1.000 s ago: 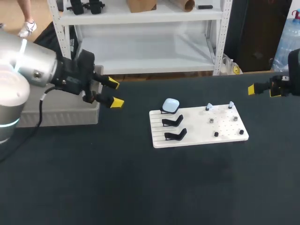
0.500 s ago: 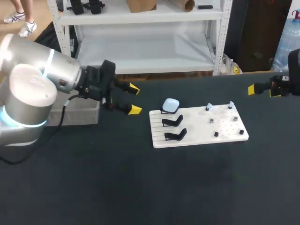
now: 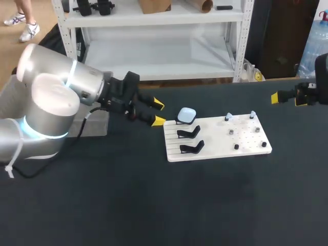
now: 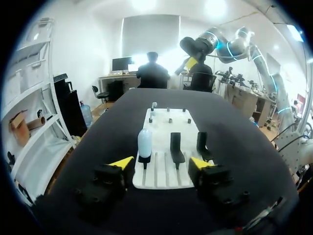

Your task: Pick up each earbud case from the left stands, insert the matching earbuds, close the lid, and place the case in the box.

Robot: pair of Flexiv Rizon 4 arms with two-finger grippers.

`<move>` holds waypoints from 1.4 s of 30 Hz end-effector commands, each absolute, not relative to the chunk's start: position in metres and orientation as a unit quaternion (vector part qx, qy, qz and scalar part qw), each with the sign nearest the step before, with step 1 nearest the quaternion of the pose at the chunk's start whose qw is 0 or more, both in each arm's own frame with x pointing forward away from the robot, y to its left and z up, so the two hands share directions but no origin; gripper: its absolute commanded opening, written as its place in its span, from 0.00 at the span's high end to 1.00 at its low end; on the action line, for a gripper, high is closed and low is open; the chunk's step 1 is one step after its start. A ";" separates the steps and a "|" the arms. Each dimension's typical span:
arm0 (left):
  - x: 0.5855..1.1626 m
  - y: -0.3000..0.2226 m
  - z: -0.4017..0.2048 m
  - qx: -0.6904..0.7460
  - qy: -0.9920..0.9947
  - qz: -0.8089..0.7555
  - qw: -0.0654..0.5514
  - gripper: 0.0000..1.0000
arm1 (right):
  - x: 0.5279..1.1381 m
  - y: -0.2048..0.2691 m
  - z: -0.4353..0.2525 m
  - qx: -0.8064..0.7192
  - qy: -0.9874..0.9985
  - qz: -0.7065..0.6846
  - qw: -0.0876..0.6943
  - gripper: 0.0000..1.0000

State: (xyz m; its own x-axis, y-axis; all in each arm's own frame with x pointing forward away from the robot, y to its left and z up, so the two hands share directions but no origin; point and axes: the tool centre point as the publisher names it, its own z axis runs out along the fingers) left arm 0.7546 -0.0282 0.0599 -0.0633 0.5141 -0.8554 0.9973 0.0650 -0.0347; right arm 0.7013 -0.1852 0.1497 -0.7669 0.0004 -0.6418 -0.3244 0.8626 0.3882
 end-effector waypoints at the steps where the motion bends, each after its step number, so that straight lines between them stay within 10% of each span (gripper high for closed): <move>1: 0.767 -0.037 0.053 0.591 0.639 -0.354 0.342 0.48 | 0.701 -0.186 0.150 -0.090 0.907 0.247 0.329 0.00; 15: 0.777 -0.057 0.041 0.594 0.630 -0.360 0.347 0.45 | 0.701 -0.186 0.150 -0.090 0.907 0.247 0.329 0.00; 18: 0.778 -0.059 0.039 0.594 0.629 -0.362 0.347 0.32 | 0.701 -0.186 0.150 -0.090 0.907 0.247 0.329 0.00; 42: 0.793 -0.080 0.027 0.594 0.629 -0.366 0.342 0.39 | 0.701 -0.186 0.150 -0.090 0.907 0.247 0.329 0.00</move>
